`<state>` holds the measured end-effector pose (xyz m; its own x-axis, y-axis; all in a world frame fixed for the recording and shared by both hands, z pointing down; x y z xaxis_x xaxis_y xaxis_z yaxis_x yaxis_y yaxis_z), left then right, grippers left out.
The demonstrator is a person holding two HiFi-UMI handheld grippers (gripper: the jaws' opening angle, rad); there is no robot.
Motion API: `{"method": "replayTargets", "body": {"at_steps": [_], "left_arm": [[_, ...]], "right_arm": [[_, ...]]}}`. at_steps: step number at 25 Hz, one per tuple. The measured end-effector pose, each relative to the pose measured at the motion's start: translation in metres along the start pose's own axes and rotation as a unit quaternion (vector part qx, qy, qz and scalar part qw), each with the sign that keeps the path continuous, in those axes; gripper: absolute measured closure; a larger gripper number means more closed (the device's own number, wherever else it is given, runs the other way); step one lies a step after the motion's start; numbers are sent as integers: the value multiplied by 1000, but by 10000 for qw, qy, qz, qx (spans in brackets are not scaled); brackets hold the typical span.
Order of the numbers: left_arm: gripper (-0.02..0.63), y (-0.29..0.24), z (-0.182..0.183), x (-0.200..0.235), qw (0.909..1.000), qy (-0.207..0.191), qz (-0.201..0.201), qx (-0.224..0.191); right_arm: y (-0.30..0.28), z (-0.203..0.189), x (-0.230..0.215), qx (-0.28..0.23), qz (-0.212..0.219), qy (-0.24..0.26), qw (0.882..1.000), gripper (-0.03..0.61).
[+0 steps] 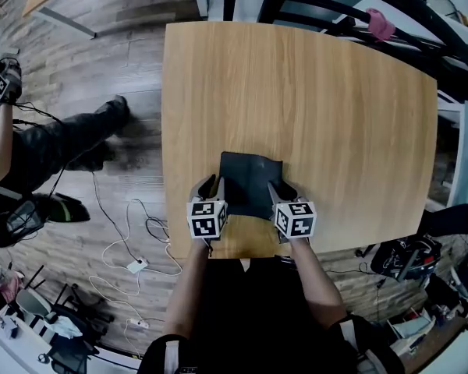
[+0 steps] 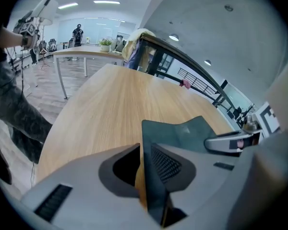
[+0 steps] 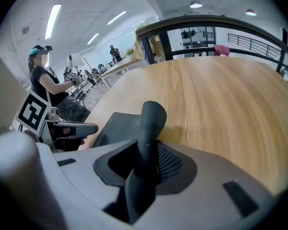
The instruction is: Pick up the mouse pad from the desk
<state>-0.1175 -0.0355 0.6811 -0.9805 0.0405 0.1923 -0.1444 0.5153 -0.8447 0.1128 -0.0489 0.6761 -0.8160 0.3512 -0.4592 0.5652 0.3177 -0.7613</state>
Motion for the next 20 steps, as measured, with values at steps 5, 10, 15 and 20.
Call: {"method": "replayTargets", "body": {"at_steps": [5, 10, 15, 20], "left_arm": [[560, 11, 1, 0, 9999, -23, 111, -122], [577, 27, 1, 3, 9995, -16, 198, -237], [588, 47, 6, 4, 9985, 141, 195, -482], [591, 68, 12, 1, 9975, 88, 180, -681]], "right_arm": [[6, -1, 4, -66, 10, 44, 10000, 462], [13, -1, 12, -145, 7, 113, 9998, 472], [18, 1, 18, -189, -17, 185, 9996, 492], [27, 5, 27, -283, -19, 278, 9992, 503]]}}
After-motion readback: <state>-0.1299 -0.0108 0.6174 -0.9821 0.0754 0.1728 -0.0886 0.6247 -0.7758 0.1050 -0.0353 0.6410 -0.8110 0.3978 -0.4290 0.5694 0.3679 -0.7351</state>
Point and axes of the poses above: the fingertips, and each gripper's own axes: y backward along the fingers, x to its left, z out of its top, the point moved 7 cm from there along y, backward along the fingers, and after that the axes turned 10 degrees about z, right-handed, at the moved point
